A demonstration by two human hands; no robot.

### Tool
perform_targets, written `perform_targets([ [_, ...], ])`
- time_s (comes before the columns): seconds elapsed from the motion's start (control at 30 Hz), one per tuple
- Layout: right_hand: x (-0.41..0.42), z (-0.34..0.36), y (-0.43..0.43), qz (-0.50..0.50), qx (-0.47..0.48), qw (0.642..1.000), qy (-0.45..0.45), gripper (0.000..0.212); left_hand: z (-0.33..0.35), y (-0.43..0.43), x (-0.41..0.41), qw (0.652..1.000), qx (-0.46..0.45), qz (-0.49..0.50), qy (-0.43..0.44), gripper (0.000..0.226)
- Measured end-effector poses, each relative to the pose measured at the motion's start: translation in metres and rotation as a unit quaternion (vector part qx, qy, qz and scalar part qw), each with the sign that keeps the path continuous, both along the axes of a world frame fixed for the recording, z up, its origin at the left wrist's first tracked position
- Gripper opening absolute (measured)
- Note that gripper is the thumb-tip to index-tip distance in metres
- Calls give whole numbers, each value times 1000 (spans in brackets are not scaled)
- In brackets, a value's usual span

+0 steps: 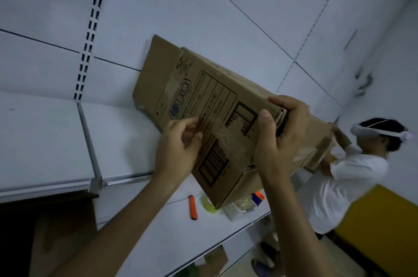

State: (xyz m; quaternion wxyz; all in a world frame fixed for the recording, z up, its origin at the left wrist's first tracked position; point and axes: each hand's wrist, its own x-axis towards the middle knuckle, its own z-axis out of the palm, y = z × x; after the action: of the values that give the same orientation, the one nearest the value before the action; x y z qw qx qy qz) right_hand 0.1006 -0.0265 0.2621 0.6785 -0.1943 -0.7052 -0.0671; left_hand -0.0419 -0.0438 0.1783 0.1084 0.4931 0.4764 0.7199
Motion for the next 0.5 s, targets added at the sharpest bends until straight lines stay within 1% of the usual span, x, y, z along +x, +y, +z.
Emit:
perform_targets([
  [0.07,-3,3,3,-6,-2,1000,-2,16,-3,4,-14,1000,-17,-11,7,35],
  [0.13,-5,4,7,-6,-7,1000,-2,16,-8,5,-20,999,-14,-26,19,38],
  [0.23,-8,4,12,-6,-15,1000,6,16,-17,4,-17,996,-6,-53,77,45],
  [0.33,-9,3,15,-8,-21,1000,14,16,-24,5,-15,989,11,-44,139,50],
  [0.4,-8,2,16,-5,-22,1000,18,17,-27,6,-15,985,31,-46,165,52],
  [0.5,-8,3,19,-3,-19,1000,21,17,-21,5,-15,986,48,-62,145,51],
])
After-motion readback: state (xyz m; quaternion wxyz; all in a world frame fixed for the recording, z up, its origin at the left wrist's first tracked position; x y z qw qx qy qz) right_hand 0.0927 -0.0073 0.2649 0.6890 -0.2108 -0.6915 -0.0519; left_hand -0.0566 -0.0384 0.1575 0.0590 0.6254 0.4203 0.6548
